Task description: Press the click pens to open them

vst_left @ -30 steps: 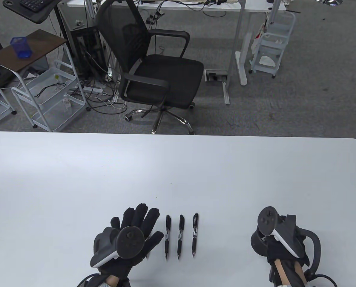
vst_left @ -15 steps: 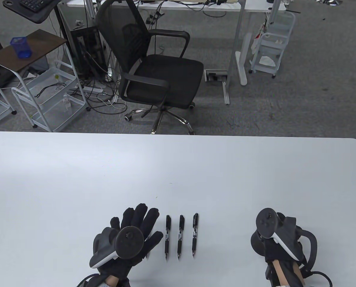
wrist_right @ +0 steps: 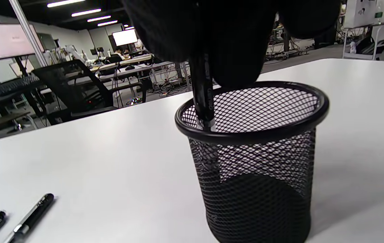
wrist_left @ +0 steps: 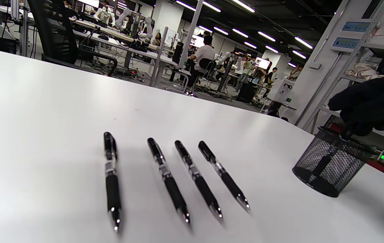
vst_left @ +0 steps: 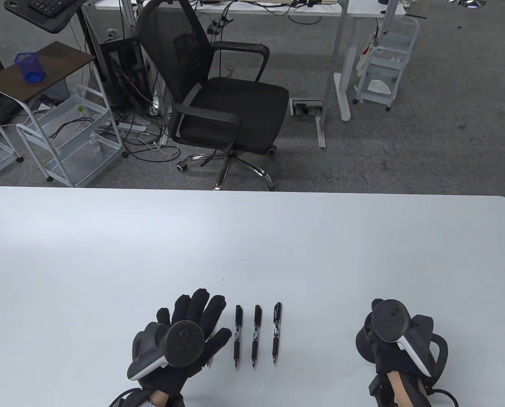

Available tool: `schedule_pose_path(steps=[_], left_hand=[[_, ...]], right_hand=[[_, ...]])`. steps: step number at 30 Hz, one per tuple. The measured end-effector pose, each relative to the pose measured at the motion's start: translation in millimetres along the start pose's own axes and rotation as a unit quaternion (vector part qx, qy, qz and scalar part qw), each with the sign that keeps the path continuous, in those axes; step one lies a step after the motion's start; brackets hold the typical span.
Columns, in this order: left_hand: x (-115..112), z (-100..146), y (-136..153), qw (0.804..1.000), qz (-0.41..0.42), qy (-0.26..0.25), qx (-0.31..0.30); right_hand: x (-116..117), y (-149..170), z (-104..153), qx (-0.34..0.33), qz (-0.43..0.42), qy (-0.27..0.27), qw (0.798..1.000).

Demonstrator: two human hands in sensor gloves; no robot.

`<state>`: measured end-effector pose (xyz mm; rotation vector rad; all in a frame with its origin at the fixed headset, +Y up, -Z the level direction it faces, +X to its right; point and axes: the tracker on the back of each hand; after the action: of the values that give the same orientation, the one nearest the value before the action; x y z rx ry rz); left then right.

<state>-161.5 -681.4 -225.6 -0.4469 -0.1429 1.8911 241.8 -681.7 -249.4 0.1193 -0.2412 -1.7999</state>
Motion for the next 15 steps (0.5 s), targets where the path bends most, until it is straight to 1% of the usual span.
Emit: schedule_pose_path(steps=[7,15], left_hand=[[-0.7,-0.3,-0.3,1.0,-0.001,0.001,0.0],[-1.0,-0.3,-1.2,1.0,-0.001,0.003,0.0]], right_hand=[[2.6,8.6,-0.3,0.008,-0.011,0.027,1.0],[8.2,11.0,-2.6,0.011,-0.014,0.022,1.0]])
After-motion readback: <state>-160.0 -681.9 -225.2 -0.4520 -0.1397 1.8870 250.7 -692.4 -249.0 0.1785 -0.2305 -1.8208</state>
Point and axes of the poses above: the tracker on the back of each hand, its own y axis roughly to the little-finger side, its own z axis roughly from the fingertips to the wrist, x = y × z, and after that the axes turned 2 degrees about z, right-handed
